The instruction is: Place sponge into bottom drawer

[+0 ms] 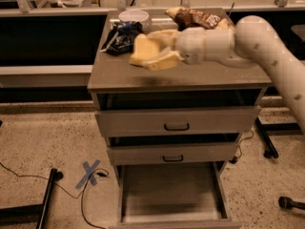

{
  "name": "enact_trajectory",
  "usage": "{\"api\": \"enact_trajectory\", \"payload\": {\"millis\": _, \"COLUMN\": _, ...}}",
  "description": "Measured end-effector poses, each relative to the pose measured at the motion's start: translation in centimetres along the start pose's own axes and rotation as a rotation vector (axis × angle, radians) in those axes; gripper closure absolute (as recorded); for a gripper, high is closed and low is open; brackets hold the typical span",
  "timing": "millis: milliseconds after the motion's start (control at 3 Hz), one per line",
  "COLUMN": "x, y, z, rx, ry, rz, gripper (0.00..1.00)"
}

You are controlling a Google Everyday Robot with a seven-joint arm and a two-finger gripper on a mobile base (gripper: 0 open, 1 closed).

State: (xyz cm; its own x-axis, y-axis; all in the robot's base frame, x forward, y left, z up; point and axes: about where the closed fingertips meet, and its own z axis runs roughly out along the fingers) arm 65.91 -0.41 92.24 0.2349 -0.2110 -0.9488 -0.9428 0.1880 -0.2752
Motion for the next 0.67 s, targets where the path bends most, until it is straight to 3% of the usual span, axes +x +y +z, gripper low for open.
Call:
{"api": "enact_trajectory", "payload": {"millis": 333, "x": 2.9, "y": 2.0, "z": -7.1, "rx": 0.042, "ry": 0.043, "rz": -0.022, "gripper": 1.0}}
{"api": "enact_trajectory", "payload": {"millis": 667, "x": 6.5, "y": 4.8, "z": -12.2, "rx": 0.047, "ry": 0.081, "rz": -0.038, "gripper": 1.0}}
